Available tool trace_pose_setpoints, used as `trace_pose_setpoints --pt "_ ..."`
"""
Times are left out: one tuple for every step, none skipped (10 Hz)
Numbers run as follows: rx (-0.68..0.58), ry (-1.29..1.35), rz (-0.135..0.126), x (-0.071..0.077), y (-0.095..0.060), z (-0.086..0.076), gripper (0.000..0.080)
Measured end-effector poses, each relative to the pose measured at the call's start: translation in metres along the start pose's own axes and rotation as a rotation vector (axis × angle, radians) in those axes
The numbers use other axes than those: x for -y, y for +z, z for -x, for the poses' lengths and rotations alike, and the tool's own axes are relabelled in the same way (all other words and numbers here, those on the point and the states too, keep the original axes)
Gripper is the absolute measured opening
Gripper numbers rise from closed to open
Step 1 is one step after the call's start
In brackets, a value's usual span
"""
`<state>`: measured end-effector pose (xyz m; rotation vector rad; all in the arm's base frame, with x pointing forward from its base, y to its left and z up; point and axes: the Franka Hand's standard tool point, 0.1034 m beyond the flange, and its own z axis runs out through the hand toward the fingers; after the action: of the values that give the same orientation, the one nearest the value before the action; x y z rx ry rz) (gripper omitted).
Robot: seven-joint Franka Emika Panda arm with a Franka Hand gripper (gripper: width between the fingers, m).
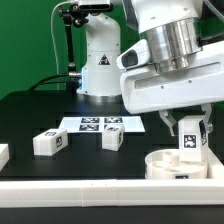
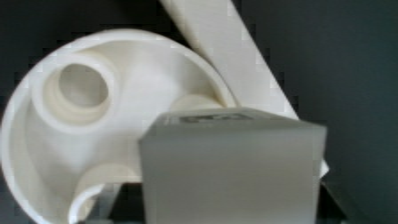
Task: Assemble stool
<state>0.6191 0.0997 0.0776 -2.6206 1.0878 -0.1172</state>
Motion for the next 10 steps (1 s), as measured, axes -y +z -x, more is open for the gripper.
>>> trace_pose_setpoints --pt "0.004 0.096 -0.017 -0.0003 0.0013 -0.0010 0.0343" --pt "0.003 0.175 -0.036 0.0005 0.0015 -0.0029 0.0343" --pt "-0.005 0.290 -0.054 0.0020 0.0022 -0.0043 0.0343" --pt "-0.010 0.339 -0.062 0.0025 0.0023 -0.0056 0.0343" --pt "-0.012 0.393 -0.067 0.0029 0.0021 -0.0067 0.0343" --pt "-0.014 0.438 -0.067 0.0031 0.0017 -0.0074 0.0343" --pt "-0.013 0.448 -0.069 0.0030 0.0015 -0.0076 0.0343" --pt "-0.014 0.437 -0.069 0.0030 0.0014 -0.0077 0.0343" --pt "-0.013 0.433 -0.069 0.0034 0.0015 -0.0072 0.0343" --pt "-0.004 0.400 -0.065 0.0085 -0.0033 -0.0058 0.0525"
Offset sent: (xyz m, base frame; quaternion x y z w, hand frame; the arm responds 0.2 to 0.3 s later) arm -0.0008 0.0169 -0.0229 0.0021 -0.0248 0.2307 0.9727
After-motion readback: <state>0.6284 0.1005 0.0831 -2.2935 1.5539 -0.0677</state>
